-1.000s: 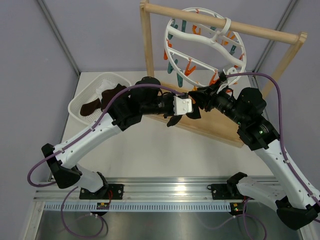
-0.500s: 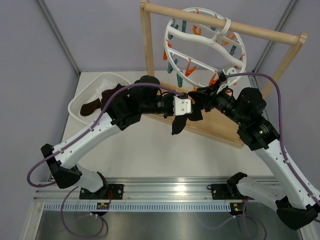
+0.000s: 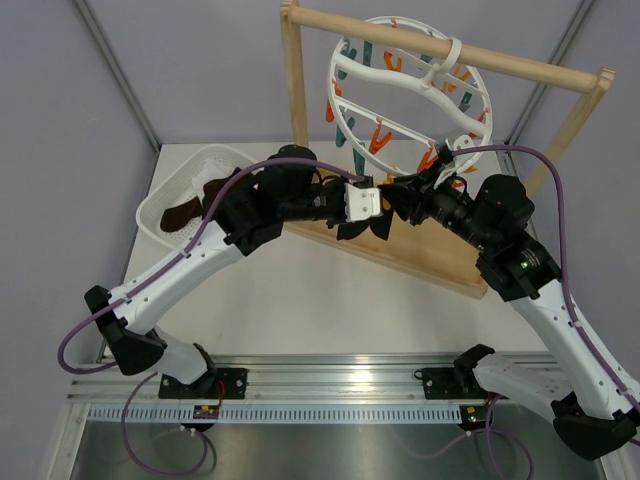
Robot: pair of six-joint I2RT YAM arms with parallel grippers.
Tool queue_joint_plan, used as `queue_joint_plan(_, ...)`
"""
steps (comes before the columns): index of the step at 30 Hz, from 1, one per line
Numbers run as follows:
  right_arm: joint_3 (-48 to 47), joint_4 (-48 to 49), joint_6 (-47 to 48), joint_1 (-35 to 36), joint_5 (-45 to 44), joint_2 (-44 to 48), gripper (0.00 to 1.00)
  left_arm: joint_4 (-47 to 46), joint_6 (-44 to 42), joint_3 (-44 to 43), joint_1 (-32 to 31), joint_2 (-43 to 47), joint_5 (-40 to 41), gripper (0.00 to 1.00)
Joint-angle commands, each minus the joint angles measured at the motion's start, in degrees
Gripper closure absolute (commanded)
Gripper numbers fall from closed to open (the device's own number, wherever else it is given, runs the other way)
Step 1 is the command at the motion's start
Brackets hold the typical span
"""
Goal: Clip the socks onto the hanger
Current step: Clamp the sock onto the hanger.
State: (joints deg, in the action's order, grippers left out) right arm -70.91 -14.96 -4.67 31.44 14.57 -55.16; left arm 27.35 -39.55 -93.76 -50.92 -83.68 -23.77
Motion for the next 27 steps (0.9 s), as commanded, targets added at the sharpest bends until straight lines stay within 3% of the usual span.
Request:
queue_joint_plan(1,-0.9,-4.6,1.4,1.6,10.8,-0.1,1.0,-4.2,1.0,-1.9,0.4,-0.1,-1.9,1.0)
queue_joint_plan(10,0.1,-3.1,0.7,1.7,8.4,0.6,1.0,-6.9,4.5,-0.2,0.3,1.2,-5.2,1.0)
queue_joint_plan(25,0.1,-4.6,1.2,1.7,7.1,1.4,1.0,-12.8,9.6,0.8,1.1,1.8,0.0,1.0)
queue_joint_plan(27,0.2,-4.6,0.9,1.7,6.1,1.7,1.0,-12.5,10.4,1.3,1.1,2.0,-0.6,0.93)
